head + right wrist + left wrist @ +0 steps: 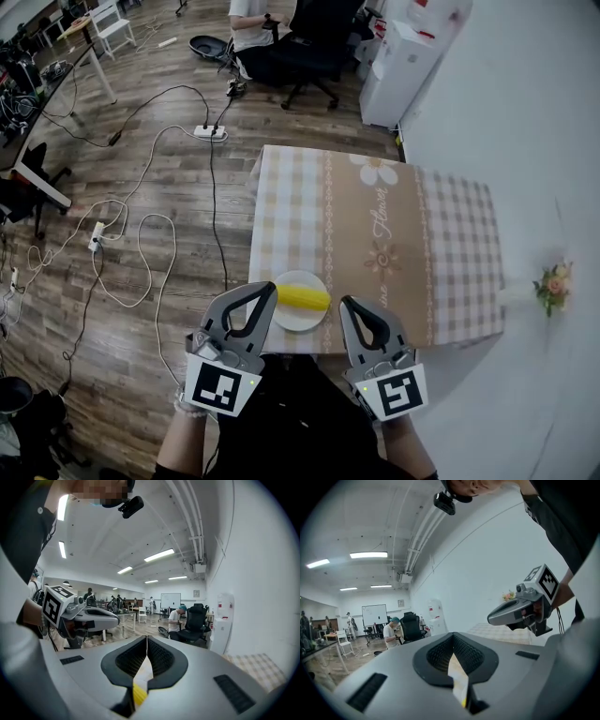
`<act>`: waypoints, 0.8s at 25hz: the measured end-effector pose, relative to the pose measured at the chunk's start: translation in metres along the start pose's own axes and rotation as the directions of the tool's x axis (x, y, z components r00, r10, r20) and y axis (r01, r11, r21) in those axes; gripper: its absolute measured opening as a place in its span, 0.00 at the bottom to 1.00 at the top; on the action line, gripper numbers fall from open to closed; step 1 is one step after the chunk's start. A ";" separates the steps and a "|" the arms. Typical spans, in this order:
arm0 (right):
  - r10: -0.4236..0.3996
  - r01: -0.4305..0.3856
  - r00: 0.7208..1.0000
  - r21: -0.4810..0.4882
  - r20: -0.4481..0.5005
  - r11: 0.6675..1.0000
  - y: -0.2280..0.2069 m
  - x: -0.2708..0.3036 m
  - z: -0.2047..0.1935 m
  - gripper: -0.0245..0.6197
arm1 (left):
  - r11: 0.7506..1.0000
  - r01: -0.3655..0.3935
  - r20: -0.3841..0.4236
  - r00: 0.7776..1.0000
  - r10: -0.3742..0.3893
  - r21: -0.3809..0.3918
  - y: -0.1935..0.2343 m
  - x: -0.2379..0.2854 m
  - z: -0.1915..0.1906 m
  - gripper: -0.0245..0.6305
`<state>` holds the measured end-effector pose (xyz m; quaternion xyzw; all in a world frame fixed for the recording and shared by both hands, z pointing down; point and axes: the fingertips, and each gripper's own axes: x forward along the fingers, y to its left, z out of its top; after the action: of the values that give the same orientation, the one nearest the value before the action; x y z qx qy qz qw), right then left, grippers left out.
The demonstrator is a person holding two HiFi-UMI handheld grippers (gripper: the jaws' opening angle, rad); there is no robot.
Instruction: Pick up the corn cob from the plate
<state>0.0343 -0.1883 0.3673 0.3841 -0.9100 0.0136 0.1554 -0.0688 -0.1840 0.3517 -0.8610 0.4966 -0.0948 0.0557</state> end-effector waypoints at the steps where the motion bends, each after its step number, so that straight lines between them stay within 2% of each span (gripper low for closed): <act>1: 0.000 0.000 1.000 0.003 0.003 1.000 -0.002 0.000 -0.001 0.10 | 1.000 0.009 -0.001 1.000 -0.009 0.010 -0.003 0.004 -0.002 0.06; 6: -0.013 0.013 1.000 0.014 0.002 1.000 -0.010 -0.004 -0.005 0.10 | 0.996 0.088 -0.042 0.995 -0.089 -0.004 -0.022 0.018 -0.024 0.06; 9: -0.023 0.023 1.000 0.016 -0.005 1.000 -0.015 -0.006 -0.010 0.10 | 0.990 0.142 -0.080 0.987 -0.140 0.017 -0.032 0.026 -0.043 0.06; 12: -0.035 0.035 0.999 0.026 -0.011 0.999 -0.019 -0.009 -0.014 0.10 | 0.982 0.186 -0.116 0.976 -0.185 0.000 -0.040 0.032 -0.062 0.06; 17: -0.096 0.100 0.992 0.046 -0.084 0.994 -0.032 -0.017 -0.030 0.10 | 0.957 0.287 -0.191 0.942 -0.276 0.031 -0.057 0.041 -0.109 0.20; 20: -0.105 0.108 0.993 0.054 -0.057 0.993 -0.034 -0.018 -0.029 0.10 | 0.948 0.313 -0.219 0.930 -0.296 0.050 -0.062 0.048 -0.126 0.27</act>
<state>0.0781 -0.1954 0.3868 0.4360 -0.8829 0.0414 0.1694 -0.0205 -0.1945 0.4912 -0.9097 0.3556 -0.2131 0.0239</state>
